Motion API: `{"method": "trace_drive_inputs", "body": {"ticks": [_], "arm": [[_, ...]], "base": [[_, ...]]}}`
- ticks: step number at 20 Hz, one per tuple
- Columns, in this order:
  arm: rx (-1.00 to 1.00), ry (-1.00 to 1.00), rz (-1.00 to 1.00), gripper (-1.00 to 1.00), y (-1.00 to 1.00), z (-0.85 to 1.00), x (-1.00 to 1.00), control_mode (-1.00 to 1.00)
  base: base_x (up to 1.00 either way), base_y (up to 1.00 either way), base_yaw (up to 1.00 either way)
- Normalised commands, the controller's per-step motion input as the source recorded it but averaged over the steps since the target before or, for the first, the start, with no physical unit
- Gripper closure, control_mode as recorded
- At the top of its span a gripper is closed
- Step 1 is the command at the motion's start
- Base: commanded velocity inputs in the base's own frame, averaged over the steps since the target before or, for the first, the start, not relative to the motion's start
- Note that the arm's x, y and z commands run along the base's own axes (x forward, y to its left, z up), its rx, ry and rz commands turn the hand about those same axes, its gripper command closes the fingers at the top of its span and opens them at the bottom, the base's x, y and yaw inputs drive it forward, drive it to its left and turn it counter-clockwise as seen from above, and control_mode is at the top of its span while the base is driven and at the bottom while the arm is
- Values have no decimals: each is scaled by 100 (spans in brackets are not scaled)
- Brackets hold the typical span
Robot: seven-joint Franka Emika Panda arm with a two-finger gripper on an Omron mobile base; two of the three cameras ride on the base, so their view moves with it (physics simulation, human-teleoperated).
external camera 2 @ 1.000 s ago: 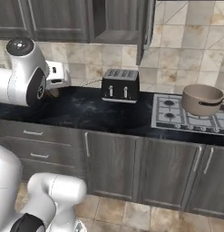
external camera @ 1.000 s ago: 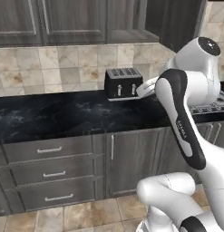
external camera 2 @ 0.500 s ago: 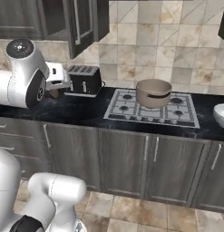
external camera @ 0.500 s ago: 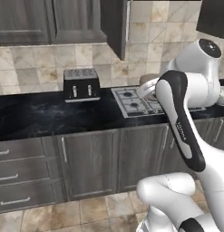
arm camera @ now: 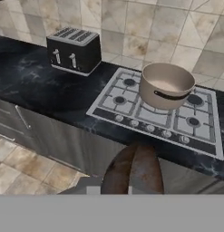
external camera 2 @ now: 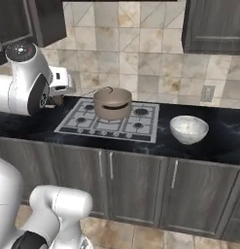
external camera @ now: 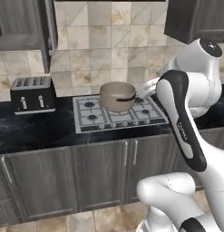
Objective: Open the cabinet and move the ladle to the pot. Then close the cabinet.
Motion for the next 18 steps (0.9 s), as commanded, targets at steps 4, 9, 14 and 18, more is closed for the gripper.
{"method": "trace_drive_inputs", "body": {"ticks": [4, 9, 14, 18], "arm": [[0, 0, 0, 100, 0, 0, 0, 100], [0, 0, 0, 100, 0, 0, 0, 100], [0, 0, 0, 100, 0, 0, 0, 100], [0, 0, 0, 100, 0, 0, 0, 100]], "base": [[83, -71, 0], [86, -27, 0], [78, 0, 0], [69, 0, 0]]}}
